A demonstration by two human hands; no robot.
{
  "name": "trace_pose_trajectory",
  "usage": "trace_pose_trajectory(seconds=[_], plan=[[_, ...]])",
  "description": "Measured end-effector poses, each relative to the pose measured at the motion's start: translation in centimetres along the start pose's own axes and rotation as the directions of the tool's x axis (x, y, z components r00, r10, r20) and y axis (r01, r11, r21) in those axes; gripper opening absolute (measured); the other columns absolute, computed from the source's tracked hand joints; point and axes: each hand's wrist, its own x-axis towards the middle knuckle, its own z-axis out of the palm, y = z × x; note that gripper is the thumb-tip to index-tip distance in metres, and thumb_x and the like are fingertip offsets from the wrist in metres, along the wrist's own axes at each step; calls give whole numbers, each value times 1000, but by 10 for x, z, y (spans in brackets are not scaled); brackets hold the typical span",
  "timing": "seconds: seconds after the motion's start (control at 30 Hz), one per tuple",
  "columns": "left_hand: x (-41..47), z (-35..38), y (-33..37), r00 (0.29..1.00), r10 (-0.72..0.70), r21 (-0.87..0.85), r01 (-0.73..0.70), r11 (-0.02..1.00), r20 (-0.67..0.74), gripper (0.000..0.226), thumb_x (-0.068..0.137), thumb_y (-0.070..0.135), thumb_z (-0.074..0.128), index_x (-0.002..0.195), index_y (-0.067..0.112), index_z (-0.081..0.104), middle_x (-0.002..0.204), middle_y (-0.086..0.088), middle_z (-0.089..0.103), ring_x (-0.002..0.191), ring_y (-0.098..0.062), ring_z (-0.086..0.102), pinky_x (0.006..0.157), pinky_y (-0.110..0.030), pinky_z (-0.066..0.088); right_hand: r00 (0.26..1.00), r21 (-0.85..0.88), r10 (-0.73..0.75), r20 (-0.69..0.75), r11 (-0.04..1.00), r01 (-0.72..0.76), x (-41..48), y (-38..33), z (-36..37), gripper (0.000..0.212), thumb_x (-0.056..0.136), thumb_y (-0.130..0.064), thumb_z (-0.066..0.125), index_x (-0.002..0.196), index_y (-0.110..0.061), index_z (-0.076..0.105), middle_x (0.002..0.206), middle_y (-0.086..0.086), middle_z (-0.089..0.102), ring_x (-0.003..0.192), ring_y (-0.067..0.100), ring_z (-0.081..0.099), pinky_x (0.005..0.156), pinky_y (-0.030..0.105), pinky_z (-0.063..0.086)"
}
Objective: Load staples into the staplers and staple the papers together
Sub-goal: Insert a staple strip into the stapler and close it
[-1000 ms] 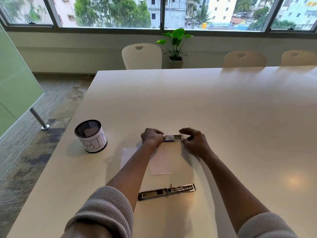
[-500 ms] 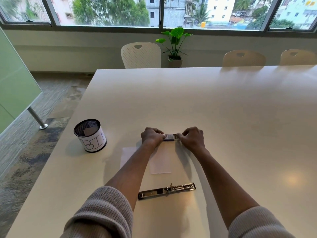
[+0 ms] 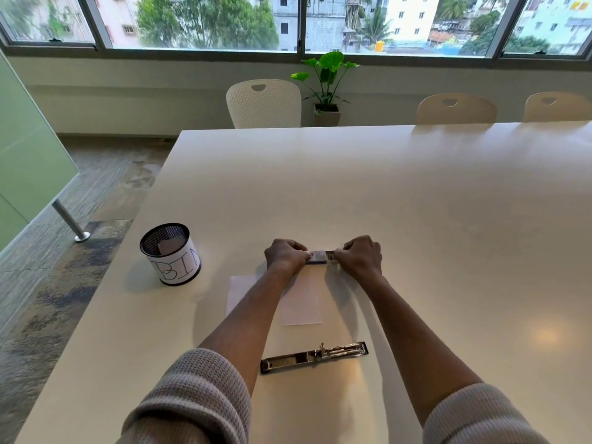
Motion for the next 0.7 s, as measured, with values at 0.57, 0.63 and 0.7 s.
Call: trace_pose_trajectory(seconds=[0.57,0.63,0.7], plan=[[-1,-2,0,1000,-2,0,2,1000,2,11,79,23,81,89,18,80,97,-3,77,93,-16,70,87,-27,58,950,43,-310,-20,949,311,-20,19,-6,7,84,-17,74,89,-12,76,80,1,74,76,19,69,70,19,51],[-2,-2,-1,1000,-2,1,2,1000,-1,12,79,24,82,90,18,80,98,-3,77,92,-14,69,85,-25,57,944,-36,-329,6,944,329,-23,19,-1,12,84,-18,73,92,-10,77,87,8,77,82,26,70,77,34,55],[-2,-2,-1,1000,-2,-4,2,1000,-5,13,79,24,82,91,18,80,99,-3,77,91,-13,68,85,-23,56,941,-84,-338,11,937,338,-26,18,3,13,84,-18,72,92,-9,79,91,13,77,86,31,70,79,37,55]])
